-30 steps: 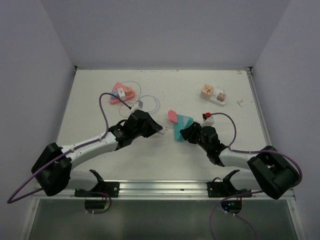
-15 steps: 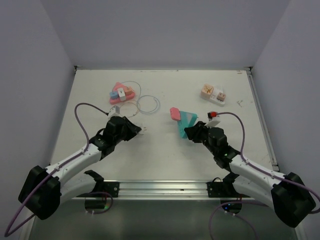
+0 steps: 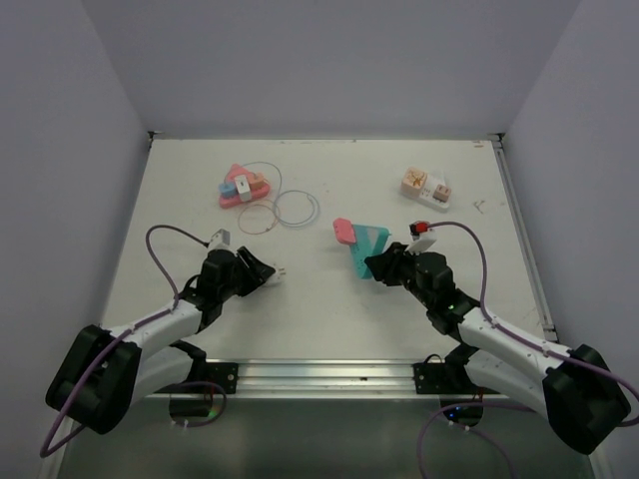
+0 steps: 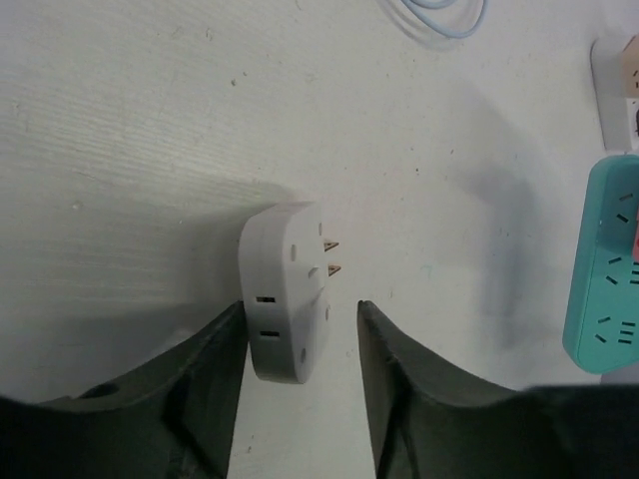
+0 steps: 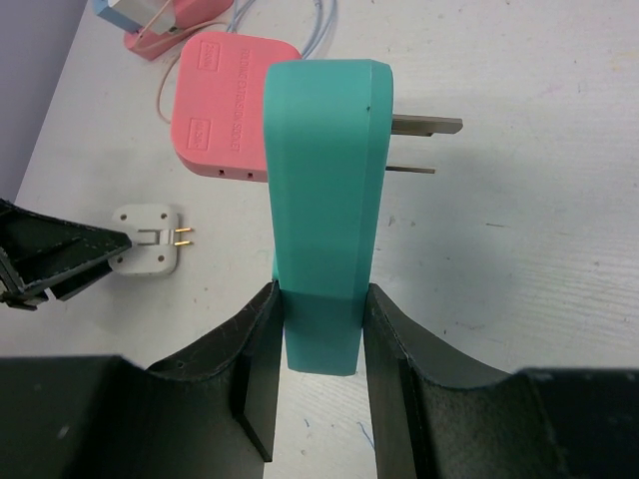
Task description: Pull the plug off the socket
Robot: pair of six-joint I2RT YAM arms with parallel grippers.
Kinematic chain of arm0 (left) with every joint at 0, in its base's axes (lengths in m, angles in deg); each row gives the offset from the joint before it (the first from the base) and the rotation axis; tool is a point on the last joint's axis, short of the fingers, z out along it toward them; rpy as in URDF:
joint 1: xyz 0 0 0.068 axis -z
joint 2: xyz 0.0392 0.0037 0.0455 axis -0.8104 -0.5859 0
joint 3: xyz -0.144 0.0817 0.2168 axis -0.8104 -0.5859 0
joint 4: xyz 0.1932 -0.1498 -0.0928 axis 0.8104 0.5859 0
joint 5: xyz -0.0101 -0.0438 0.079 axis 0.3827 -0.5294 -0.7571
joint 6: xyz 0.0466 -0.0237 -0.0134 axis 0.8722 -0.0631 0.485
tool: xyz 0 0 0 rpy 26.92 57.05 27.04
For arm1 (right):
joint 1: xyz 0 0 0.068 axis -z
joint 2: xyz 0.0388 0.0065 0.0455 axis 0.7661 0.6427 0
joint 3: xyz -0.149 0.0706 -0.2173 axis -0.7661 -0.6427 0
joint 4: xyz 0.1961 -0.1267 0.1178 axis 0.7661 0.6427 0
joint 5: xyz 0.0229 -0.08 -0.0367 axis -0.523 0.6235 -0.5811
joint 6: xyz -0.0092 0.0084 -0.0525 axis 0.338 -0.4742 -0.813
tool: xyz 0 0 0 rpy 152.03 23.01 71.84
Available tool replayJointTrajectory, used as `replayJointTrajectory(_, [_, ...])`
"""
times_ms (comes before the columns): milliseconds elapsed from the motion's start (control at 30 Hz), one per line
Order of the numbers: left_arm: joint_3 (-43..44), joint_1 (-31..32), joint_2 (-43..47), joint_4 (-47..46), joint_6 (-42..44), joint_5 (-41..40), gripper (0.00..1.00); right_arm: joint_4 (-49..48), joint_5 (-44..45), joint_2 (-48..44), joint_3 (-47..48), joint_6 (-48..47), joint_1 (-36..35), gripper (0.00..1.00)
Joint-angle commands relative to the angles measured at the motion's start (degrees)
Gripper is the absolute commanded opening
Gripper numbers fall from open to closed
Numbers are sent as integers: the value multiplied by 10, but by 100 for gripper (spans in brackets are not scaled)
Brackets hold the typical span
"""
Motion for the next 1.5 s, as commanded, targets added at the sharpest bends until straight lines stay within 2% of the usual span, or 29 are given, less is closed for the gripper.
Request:
replayJointTrajectory(0, [-15, -9, 3, -58, 6, 5, 55, -28, -13, -1, 29, -10, -1, 0])
replayJointTrajectory(67, [-24, -12, 11, -54, 3, 5, 63, -29, -14, 2, 29, -7, -1, 0])
replayJointTrajectory(100, [-25, -13, 14, -50, 1, 5, 71, -29, -16, 4, 30, -7, -1, 0])
replayJointTrajectory(300, [-16, -15, 63, -2, 5, -6, 96, -31, -35, 12, 36, -13, -1, 0])
replayJointTrajectory(367, [4, -15, 81, 33, 9, -9, 100, -35, -43, 12, 38, -20, -1, 0])
replayJointTrajectory(533, [88, -15, 86, 107, 19, 27, 100, -42, -77, 19, 43, -26, -1, 0])
replayJointTrajectory(733, [155, -7, 65, 110, -9, 84, 99, -62, -109, 36, 45, -22, -2, 0])
replayJointTrajectory(867, [197, 29, 27, 104, -20, 66, 97, -71, -121, 41, 45, -19, -1, 0])
replayJointTrajectory(1000, [232, 93, -28, 95, -37, 28, 95, -76, -126, 42, 47, -16, -2, 0])
replayJointTrajectory(1133, [236, 110, -89, 39, -72, 35, 89, -73, -130, 40, 49, -17, -4, 0])
replayJointTrajectory(1333, [281, 138, -153, 18, -77, 31, 82, -73, -131, 41, 48, -18, -7, 0])
replayJointTrajectory(1467, [296, 151, -179, 15, -82, 26, 75, -78, -131, 43, 47, -18, -10, 0])
